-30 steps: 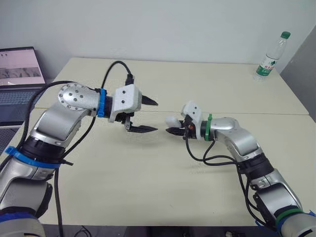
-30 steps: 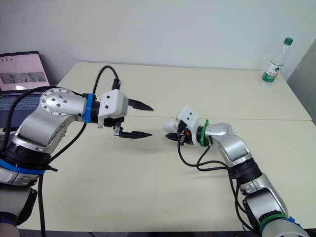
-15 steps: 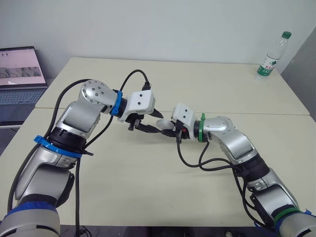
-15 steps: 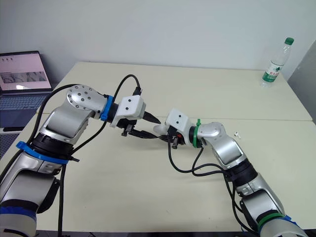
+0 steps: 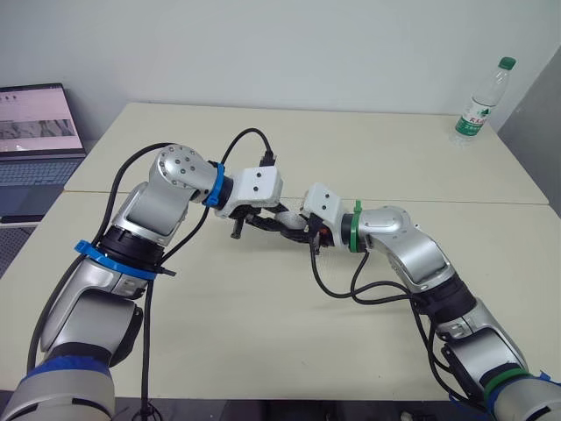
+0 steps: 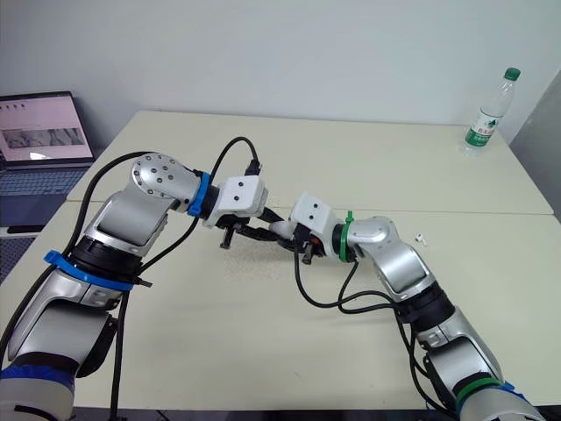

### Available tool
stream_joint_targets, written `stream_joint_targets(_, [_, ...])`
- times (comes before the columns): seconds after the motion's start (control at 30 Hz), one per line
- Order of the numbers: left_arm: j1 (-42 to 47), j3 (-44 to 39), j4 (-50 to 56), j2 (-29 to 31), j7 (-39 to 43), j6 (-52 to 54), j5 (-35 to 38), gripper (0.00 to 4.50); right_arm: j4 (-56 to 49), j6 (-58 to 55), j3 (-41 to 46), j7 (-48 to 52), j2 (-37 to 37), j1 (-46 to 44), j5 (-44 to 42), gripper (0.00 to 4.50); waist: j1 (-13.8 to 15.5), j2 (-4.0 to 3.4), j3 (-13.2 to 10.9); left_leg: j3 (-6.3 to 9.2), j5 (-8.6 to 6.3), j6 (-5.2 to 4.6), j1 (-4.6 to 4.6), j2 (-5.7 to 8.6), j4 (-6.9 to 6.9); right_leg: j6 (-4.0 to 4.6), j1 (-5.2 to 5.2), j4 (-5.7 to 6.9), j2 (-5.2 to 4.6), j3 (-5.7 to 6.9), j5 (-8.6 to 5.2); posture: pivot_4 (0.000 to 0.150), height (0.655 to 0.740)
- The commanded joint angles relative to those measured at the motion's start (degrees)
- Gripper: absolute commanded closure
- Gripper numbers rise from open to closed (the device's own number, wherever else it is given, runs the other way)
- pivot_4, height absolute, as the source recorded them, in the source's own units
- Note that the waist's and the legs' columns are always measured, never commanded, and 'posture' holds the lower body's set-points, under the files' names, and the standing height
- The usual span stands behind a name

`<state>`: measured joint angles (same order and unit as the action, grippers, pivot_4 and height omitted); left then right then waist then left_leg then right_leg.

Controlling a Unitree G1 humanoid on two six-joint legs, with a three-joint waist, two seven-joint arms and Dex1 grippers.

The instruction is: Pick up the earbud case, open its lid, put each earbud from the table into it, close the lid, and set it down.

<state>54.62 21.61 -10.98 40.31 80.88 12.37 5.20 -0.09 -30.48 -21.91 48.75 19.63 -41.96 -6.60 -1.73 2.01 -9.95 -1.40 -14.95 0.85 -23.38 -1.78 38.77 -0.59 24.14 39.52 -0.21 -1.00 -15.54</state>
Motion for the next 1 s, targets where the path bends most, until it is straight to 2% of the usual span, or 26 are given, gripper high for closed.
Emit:
stream_joint_targets(0.03, [0.04, -1.43, 1.83, 0.07, 0.25, -0.01, -0.09, 3.75, -2.07, 0.85, 0.32, 0.54, -0.41, -1.52, 0.12, 3.62, 0.00, 0.00, 0.00, 0.00, 0.00, 0.00, 0.00, 0.01, 0.02, 0.00, 0.00, 0.02, 0.00, 0.01, 0.00, 0.150, 0.7400])
stream_joint_targets(0.3, [-1.89, -2.05, 2.89, 0.45, -0.86, 0.87, -0.22, 3.75, -1.36, 1.91, 0.69, 1.40, -0.74, -2.32, 0.78, 3.62, 0.00, 0.00, 0.00, 0.02, 0.00, 0.00, -0.01, 0.00, 0.03, 0.00, 0.01, 0.04, 0.00, 0.01, 0.00, 0.150, 0.7400])
stream_joint_targets(0.43, [-4.42, -6.33, 4.02, -1.93, -4.15, 4.33, 3.82, 3.75, -2.42, 1.68, 2.77, 5.03, 1.27, -1.50, -1.97, 2.34, 0.01, 0.00, 0.00, 0.03, 0.00, 0.00, -0.01, 0.01, 0.03, 0.00, 0.01, 0.04, 0.00, 0.01, 0.00, 0.150, 0.7400])
stream_joint_targets(0.57, [-10.66, -14.01, 6.85, -6.68, -8.67, 6.22, 11.61, 3.75, -3.14, 0.65, 8.15, 9.14, 5.61, -0.79, -6.73, 0.93, 0.05, 0.00, 0.00, 0.10, 0.00, 0.00, -0.06, 0.02, 0.08, 0.00, 0.00, 0.03, -0.09, 0.04, 0.00, 0.150, 0.7400])
stream_joint_targets(0.63, [-14.78, -17.68, 9.13, -9.37, -13.96, 8.40, 14.20, 3.75, -3.18, 0.38, 12.30, 10.48, 7.94, -0.61, -9.82, 0.17, 0.08, 0.00, 0.00, 0.10, 0.00, 0.00, -0.07, 0.05, 0.09, 0.00, -0.01, 0.03, -0.32, 0.04, 0.00, 0.150, 0.7400])
stream_joint_targets(0.67, [-16.74, -18.09, 10.30, -9.82, -15.55, 8.49, 14.03, 3.75, -3.20, 0.62, 13.93, 11.23, 9.08, -0.57, -10.99, 0.03, 0.10, 0.00, 0.00, 0.10, 0.00, 0.00, -0.07, 0.05, 0.09, 0.00, -0.02, 0.02, -0.40, 0.05, 0.01, 0.150, 0.7400])
stream_joint_targets(0.7, [-18.63, -18.33, 12.00, -10.22, -16.79, 9.12, 14.28, 3.75, -3.10, 0.26, 15.42, 11.26, 9.87, -0.69, -12.01, 0.03, 0.09, 0.00, 0.00, 0.14, 0.00, 0.00, -0.06, 0.06, 0.09, 0.00, -0.02, 0.04, -0.42, 0.09, 0.01, 0.150, 0.7400])
stream_joint_targets(0.83, [-25.99, -22.56, 20.74, -16.18, -24.20, 16.48, 22.85, 3.75, -2.94, 1.62, 18.94, 11.28, 12.05, -0.56, -13.58, 0.03, 0.08, 0.00, 0.00, 0.17, 0.00, -0.01, -0.06, 0.04, 0.07, 0.00, -0.05, 0.02, -0.43, 0.11, 0.01, 0.150, 0.7400])
stream_joint_targets(1.0, [-31.42, -22.87, 26.83, -22.13, -31.56, 16.80, 25.47, 3.75, -3.97, 1.15, 19.41, 11.67, 12.00, -0.40, -15.38, 0.03, 0.09, 0.00, 0.00, 0.18, 0.00, 0.00, -0.05, 0.05, 0.07, 0.00, -0.07, 0.05, -0.44, 0.08, 0.01, 0.150, 0.7400])
